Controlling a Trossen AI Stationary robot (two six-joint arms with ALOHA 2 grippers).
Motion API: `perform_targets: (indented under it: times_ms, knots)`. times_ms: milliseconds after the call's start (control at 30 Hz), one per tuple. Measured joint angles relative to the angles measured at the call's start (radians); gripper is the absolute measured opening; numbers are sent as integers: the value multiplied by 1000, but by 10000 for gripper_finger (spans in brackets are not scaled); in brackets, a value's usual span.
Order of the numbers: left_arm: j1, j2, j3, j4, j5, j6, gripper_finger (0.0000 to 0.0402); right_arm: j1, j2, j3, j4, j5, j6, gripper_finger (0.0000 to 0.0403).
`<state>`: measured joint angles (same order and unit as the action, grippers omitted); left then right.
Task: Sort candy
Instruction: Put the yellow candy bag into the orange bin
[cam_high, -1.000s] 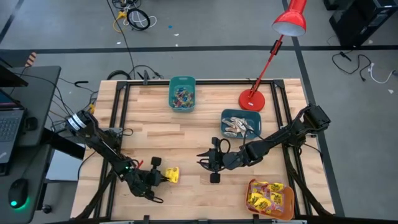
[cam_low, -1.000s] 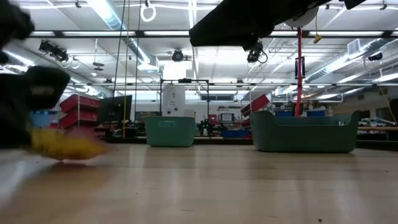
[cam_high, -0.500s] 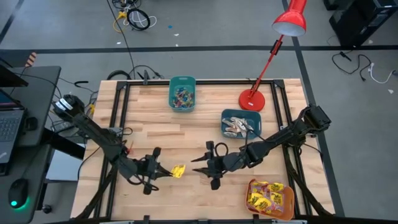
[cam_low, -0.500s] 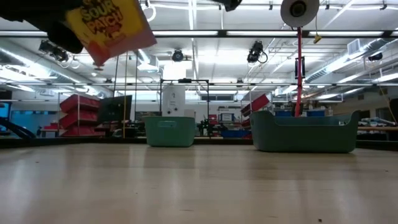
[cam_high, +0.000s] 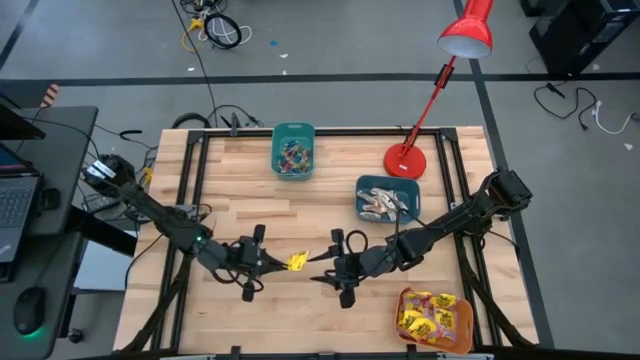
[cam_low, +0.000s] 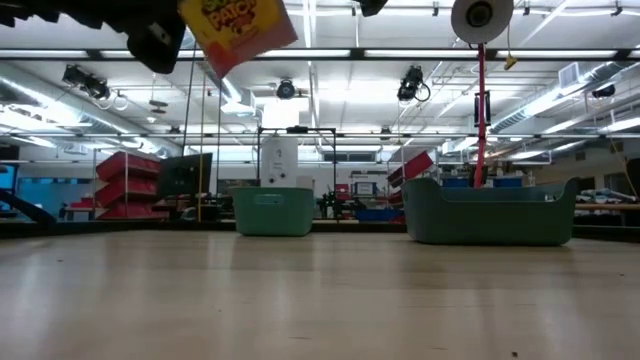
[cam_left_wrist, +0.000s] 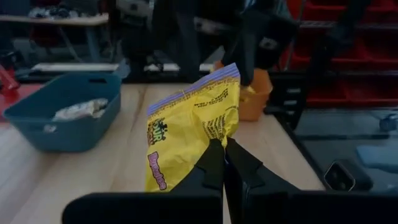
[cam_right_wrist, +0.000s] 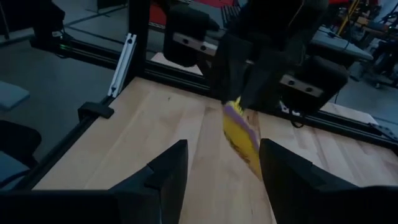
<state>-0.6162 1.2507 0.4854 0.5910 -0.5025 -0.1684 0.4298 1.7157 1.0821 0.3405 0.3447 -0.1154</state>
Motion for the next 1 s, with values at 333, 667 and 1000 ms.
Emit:
perform_targets:
  times_ms: [333, 667, 1000]
  knots:
    - [42, 0, 0, 71, 82, 11, 0, -36, 0, 0, 3, 0, 0, 183]
    - [53, 0, 0, 93, 121, 32, 0, -54, 1, 0, 25, -70, -31, 181]
    - [99, 0, 0, 192, 116, 190, 0, -57, 1, -1, 74, -154, -86, 43]
